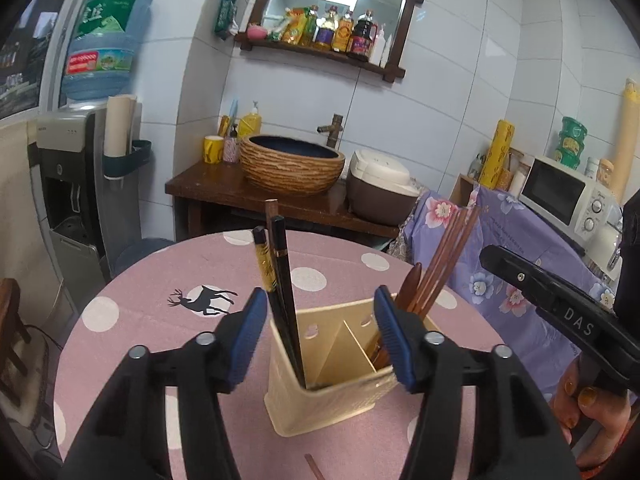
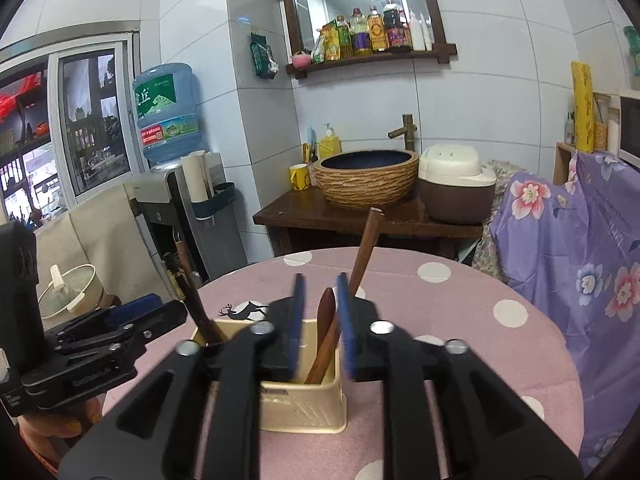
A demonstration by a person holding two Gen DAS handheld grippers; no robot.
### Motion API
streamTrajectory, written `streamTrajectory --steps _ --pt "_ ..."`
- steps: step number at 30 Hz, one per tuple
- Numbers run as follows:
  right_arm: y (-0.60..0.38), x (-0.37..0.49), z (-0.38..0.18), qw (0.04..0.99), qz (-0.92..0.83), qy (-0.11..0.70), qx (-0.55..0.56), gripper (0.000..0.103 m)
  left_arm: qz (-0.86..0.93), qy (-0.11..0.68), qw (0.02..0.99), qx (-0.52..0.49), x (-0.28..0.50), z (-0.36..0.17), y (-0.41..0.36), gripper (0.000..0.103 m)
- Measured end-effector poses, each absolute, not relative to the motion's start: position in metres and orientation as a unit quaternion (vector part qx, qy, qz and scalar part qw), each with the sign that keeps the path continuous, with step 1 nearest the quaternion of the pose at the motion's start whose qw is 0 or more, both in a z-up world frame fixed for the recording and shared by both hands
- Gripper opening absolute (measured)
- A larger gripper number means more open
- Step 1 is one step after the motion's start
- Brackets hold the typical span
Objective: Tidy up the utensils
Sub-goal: 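Open both tools and pull them back from the holder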
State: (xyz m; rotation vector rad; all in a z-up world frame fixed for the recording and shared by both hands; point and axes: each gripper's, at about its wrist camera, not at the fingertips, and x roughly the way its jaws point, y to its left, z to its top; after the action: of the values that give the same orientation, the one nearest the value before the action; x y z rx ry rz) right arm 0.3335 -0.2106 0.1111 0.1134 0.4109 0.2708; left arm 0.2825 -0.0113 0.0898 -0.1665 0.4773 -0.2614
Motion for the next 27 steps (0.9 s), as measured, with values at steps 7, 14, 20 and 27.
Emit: streamTrajectory --steps 7,14,20,27 --pt "-0.205 0.288 0.062 0.959 0.115 0.254 0.044 0.052 -0.071 0.245 0.965 -0.058 0.234 0.049 0.002 0.084" --pt "-0.189 0.252 -0.005 0.941 0.095 0.326 0.005 0.052 -0.005 0.316 0.947 -0.055 0.211 -0.014 0.027 0.084" --pt "-0.187 0.237 -0.041 0.923 0.092 0.373 0.022 0.052 0.006 0.34 0.938 -0.074 0.195 -0.038 0.042 0.084" --pt "-0.178 0.227 -0.065 0.908 0.091 0.407 0.029 0.052 0.001 0.348 0.934 -0.076 0.189 -0.046 0.046 0.084"
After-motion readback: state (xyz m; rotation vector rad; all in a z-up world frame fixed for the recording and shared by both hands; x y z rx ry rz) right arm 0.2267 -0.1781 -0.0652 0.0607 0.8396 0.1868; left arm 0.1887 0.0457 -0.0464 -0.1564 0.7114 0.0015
